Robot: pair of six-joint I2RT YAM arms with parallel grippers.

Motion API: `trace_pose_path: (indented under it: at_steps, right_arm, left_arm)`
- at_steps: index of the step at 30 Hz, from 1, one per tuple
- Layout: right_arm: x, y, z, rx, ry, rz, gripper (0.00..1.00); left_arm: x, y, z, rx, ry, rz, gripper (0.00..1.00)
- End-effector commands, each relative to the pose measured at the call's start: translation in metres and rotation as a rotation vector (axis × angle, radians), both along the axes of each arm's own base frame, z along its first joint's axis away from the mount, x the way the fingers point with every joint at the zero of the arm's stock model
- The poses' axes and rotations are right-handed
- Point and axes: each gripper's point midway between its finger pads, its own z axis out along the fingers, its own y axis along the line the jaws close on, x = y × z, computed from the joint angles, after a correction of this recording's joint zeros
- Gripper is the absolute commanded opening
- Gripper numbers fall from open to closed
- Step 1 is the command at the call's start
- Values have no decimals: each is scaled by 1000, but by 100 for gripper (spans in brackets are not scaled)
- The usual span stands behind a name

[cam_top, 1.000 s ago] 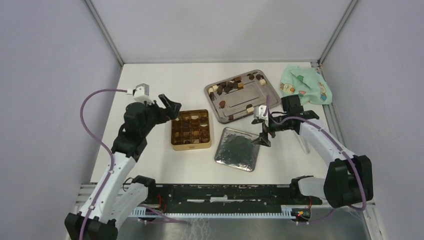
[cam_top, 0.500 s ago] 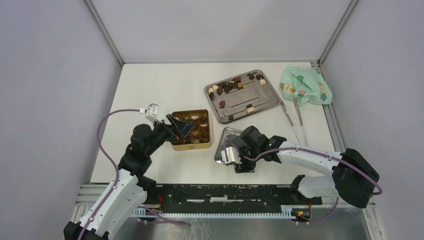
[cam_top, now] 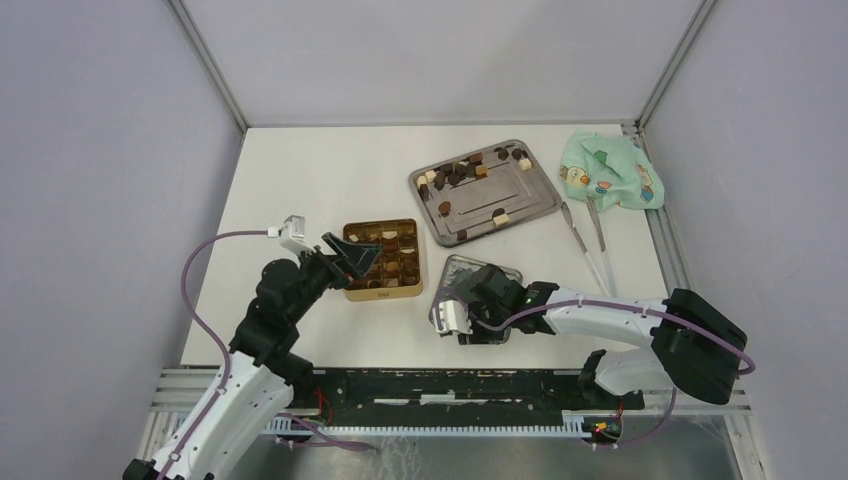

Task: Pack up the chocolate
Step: Pick up the box lid from the center of the board.

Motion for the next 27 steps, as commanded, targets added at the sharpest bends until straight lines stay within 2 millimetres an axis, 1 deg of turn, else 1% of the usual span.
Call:
trace_pose_path:
  at_steps: [1,6,9,13,16,19,22,25,27]
  right_arm:
    - [9,-9,-9,-43,-38,-70,36]
    - [9,-20,-14,-80,-50,-81,23]
    - [10,-28,-14,-105,-54,-93,16]
    - [11,-42,-11,-135,-52,-102,7]
    - [11,-46,-4,-124,-21,-113,1]
    - [15,-46,7,-79,13,-137,0]
    - [20,-47,24,-33,59,-142,0]
    - [23,-48,45,24,107,-129,0]
    - [23,-49,57,38,118,-111,0]
  left_arm:
    - [0,6,-3,-18,20,42,97]
    - [0,6,-4,-8,21,39,97]
    - [-1,4,-1,6,3,21,98]
    - [-5,-1,11,35,-82,-37,99]
    - [-10,-7,21,63,-152,-98,99]
    - [-12,-15,30,81,-223,-159,99]
    - [-14,-25,38,92,-309,-214,99]
    - [-20,-39,45,119,-404,-296,100]
    - [-24,-51,46,151,-457,-353,100]
